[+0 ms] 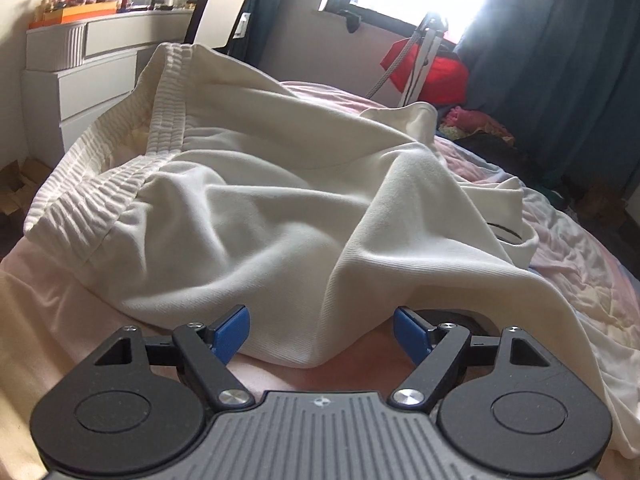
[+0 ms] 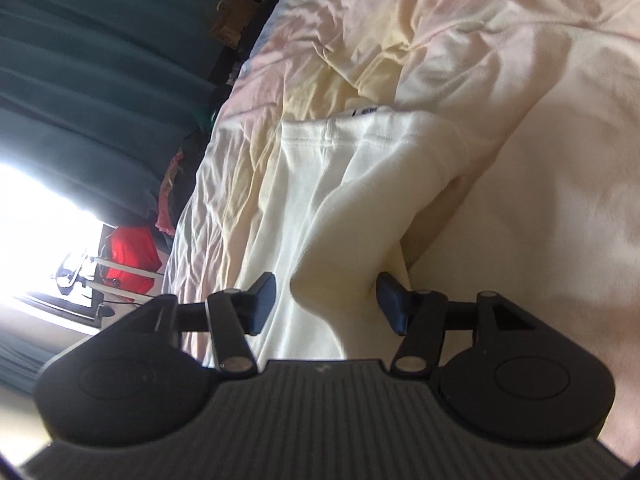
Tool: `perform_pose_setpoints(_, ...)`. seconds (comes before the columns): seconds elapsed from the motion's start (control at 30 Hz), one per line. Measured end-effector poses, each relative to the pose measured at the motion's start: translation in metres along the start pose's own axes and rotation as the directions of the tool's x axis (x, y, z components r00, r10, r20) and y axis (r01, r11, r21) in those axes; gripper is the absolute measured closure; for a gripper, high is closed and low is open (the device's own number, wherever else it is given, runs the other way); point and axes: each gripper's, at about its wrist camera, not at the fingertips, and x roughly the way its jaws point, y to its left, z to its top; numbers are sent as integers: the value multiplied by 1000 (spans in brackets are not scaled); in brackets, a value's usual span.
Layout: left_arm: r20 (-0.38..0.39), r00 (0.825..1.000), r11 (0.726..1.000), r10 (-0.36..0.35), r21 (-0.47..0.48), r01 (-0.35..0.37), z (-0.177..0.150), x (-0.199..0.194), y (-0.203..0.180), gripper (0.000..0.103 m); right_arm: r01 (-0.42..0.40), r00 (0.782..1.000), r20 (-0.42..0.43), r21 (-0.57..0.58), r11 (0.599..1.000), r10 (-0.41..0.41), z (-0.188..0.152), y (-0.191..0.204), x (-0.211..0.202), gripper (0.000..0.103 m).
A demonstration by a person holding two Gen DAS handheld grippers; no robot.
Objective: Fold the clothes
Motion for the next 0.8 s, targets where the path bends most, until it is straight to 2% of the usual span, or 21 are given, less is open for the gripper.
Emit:
perform_pose_setpoints(0.1,-46,999,998,28,-57,-31,2,3,11,22,17,1000,26,-18,1000,-16,2,-3,7,46)
perform_pose_setpoints(0.17,-84,995,994,45,-95,-53,4,4,21,22,28,999,44,-30,999,-26,4,-5,11,52)
perform_pose_setpoints(0.2,-110,993,990,51,-126,-64,6,3,26,22,34,998,53,-36,999,-32,5,-6,14,57)
perform_pose_setpoints(0.3,-169,984,977,53,-197,-86,11,-3,41,22,59,996,78,-69,996,-53,7,-6,19,87)
perform_pose_setpoints(0.43,-192,981,970,25,-232,-70,23,-18,57,22,59,992,119,-90,994,-48,14,-2,18,94)
perform_pose_setpoints(0.5,-221,974,961,52,-253,-108,32,-23,65,22,30,986,166,-94,995,-14,22,3,9,95)
perform_pose_setpoints(0.57,-245,969,948,39,-297,-113,41,-27,78,22,-15,980,197,-106,994,36,33,8,0,95)
perform_pose_setpoints(0.67,-301,953,899,-32,-426,-104,51,-30,109,21,-48,974,214,-117,992,72,41,9,-6,95)
perform_pose_setpoints(0.73,-344,939,856,-17,-491,-164,46,-29,128,15,-25,975,213,-158,987,59,41,10,-2,95)
perform_pose_setpoints(0.8,-406,914,813,2,-532,-238,42,-19,143,16,31,980,200,-223,974,14,38,14,8,95)
